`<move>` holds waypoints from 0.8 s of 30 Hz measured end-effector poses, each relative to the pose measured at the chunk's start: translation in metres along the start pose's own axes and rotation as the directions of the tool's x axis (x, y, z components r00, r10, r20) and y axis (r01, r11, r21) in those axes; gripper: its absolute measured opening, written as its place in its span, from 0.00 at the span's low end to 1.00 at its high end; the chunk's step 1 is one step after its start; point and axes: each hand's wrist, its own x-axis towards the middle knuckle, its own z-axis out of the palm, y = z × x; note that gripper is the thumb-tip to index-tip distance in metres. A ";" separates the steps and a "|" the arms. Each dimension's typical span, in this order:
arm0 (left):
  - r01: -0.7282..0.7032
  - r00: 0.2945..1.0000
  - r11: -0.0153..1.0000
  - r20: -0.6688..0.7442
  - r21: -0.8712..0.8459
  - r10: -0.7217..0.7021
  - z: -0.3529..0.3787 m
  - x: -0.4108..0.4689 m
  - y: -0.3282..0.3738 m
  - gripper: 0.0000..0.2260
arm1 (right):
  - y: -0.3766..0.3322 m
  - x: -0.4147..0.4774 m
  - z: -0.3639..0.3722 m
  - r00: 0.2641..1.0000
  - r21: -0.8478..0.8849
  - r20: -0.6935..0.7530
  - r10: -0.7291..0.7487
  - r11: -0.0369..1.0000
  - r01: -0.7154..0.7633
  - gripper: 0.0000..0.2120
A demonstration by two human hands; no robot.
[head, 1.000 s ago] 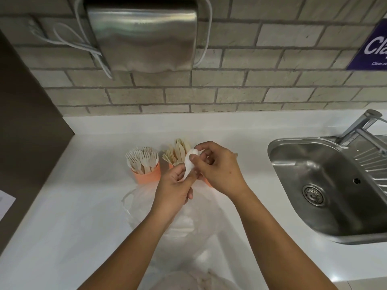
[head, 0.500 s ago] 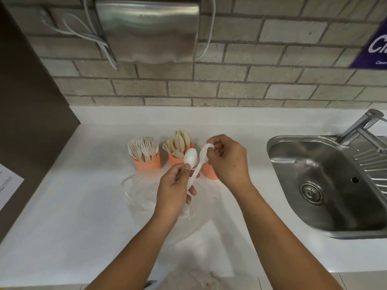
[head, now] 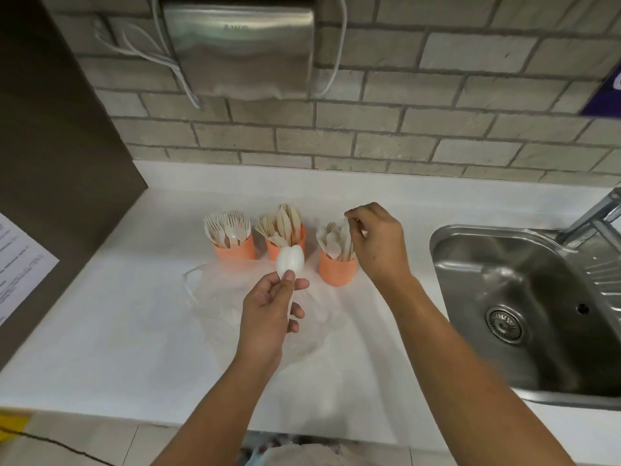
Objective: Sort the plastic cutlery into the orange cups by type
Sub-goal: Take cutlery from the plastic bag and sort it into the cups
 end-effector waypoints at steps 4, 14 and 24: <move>-0.032 0.999 0.999 -0.017 -0.011 0.032 0.009 -0.009 0.002 0.11 | 0.018 -0.012 0.013 0.985 -0.230 0.157 -0.072 0.967 0.107 0.15; -0.114 0.991 0.993 -0.073 0.022 0.115 0.025 -0.015 0.000 0.08 | -0.041 -0.027 -0.024 0.928 0.399 0.351 0.126 0.877 -0.269 0.04; -0.161 0.980 0.980 -0.098 0.114 0.172 0.033 -0.022 -0.010 0.05 | -0.038 -0.038 -0.029 0.757 0.530 0.609 0.238 0.589 -0.611 0.08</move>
